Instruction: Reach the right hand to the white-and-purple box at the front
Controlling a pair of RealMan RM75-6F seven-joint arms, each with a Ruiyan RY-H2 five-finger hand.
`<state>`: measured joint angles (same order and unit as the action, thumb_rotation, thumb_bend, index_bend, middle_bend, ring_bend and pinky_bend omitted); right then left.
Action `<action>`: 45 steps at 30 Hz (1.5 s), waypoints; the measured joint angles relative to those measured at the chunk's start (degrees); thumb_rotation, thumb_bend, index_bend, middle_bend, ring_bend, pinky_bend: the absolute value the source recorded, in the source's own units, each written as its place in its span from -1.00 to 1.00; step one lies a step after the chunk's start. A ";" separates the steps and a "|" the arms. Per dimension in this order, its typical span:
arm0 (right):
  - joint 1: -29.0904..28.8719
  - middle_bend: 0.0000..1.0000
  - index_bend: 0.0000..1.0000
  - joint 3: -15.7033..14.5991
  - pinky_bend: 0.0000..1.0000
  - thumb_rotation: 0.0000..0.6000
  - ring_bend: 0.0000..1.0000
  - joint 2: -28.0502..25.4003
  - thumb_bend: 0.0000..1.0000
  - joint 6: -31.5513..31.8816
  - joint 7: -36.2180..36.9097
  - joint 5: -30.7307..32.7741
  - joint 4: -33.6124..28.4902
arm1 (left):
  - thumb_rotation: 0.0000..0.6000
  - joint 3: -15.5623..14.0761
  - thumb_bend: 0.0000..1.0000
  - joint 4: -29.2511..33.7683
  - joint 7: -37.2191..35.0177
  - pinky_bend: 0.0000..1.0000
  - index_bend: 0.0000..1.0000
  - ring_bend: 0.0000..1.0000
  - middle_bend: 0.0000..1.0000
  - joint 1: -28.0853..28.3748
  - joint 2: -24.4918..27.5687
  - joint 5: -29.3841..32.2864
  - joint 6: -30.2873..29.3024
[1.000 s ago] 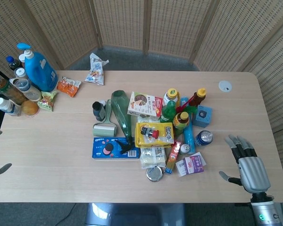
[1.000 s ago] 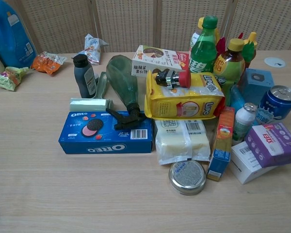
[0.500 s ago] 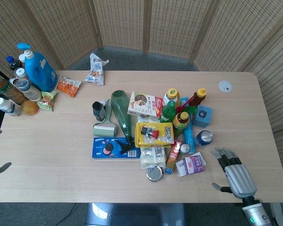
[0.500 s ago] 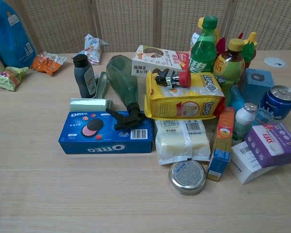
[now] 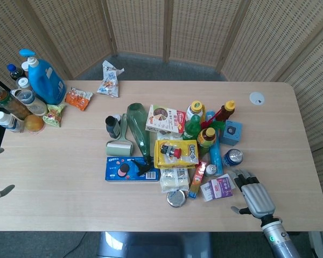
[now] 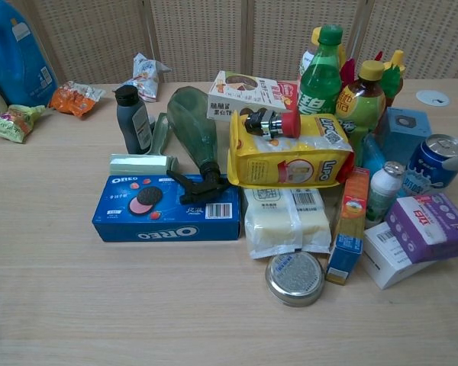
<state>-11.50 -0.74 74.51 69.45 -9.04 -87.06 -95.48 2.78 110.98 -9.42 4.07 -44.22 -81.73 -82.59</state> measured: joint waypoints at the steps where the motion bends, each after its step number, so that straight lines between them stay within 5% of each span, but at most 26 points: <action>1: -0.07 -1.00 -1.00 -0.07 -1.00 1.00 -1.00 0.24 -1.00 -0.14 -0.18 0.11 0.06 | 1.00 0.02 -1.00 0.00 0.04 -1.00 -0.60 -1.00 -1.00 0.02 -0.02 0.02 0.03; 24: -1.02 -1.00 -1.00 0.11 -1.00 1.00 -1.00 6.96 -1.00 0.40 -0.56 0.96 3.68 | 1.00 0.22 -1.00 -0.13 0.23 -1.00 -0.60 -1.00 -1.00 0.20 -0.19 0.58 0.48; 32: -0.65 -0.36 -0.54 0.57 -0.83 1.00 -0.99 10.98 -1.00 3.83 2.18 -0.84 8.45 | 1.00 0.28 -1.00 -0.18 0.36 -1.00 -0.60 -1.00 -1.00 0.29 -0.26 0.73 0.66; 38: -0.50 0.06 -0.15 0.63 -0.47 1.00 -0.63 12.43 -1.00 5.29 3.44 -1.72 10.27 | 1.00 0.25 -1.00 -0.13 0.41 -1.00 -0.60 -1.00 -1.00 0.25 -0.30 0.66 0.62; 45: -0.03 0.21 0.00 0.52 -0.31 1.00 -0.49 12.93 -1.00 7.16 3.61 -2.60 11.06 | 1.00 0.27 -1.00 -0.17 0.34 -1.00 -0.60 -1.00 -1.00 0.26 -0.28 0.68 0.68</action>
<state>-11.53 -0.22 87.45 76.61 -5.43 -89.66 -84.42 3.05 110.81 -9.08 4.33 -44.50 -81.05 -81.91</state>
